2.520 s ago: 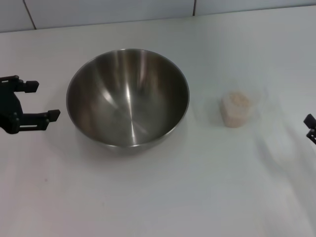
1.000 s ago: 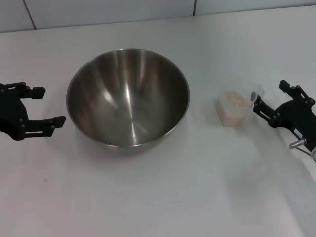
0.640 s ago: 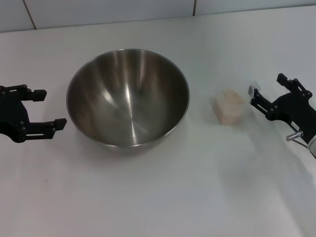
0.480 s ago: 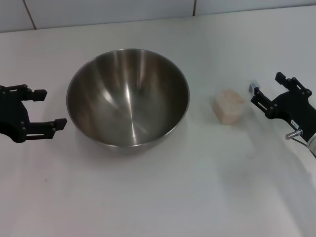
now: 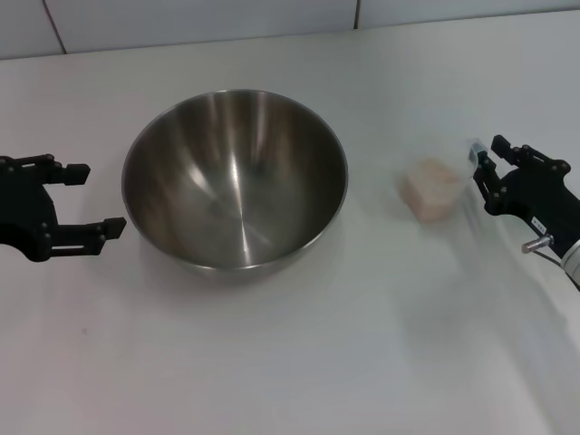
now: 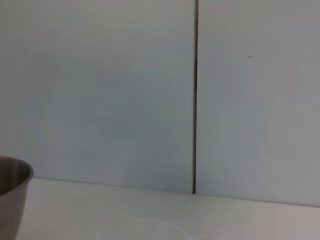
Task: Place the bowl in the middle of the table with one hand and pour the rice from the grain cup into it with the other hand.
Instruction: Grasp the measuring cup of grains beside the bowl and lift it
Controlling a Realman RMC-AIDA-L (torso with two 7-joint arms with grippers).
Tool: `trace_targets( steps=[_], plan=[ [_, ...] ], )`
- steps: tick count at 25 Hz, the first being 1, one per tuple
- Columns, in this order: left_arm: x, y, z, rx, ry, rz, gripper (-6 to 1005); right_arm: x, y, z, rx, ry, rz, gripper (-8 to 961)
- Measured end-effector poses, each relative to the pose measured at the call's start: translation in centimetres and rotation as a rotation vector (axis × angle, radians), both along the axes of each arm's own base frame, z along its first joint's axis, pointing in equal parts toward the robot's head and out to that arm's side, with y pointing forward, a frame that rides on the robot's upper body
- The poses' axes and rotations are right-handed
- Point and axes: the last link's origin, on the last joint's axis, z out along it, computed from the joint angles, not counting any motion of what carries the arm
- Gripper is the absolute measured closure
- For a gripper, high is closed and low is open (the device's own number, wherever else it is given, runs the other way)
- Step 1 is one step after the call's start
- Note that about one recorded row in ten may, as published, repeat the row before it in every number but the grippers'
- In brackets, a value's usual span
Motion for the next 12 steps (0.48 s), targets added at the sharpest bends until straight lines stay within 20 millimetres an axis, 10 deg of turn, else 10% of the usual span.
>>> trace_targets(
  steps=[12],
  plan=[
    [0.09,0.02,-0.11,-0.006,0.003,-0.004,185,-0.13,0.0,-0.07,0.0,0.007,0.004,928]
  ],
)
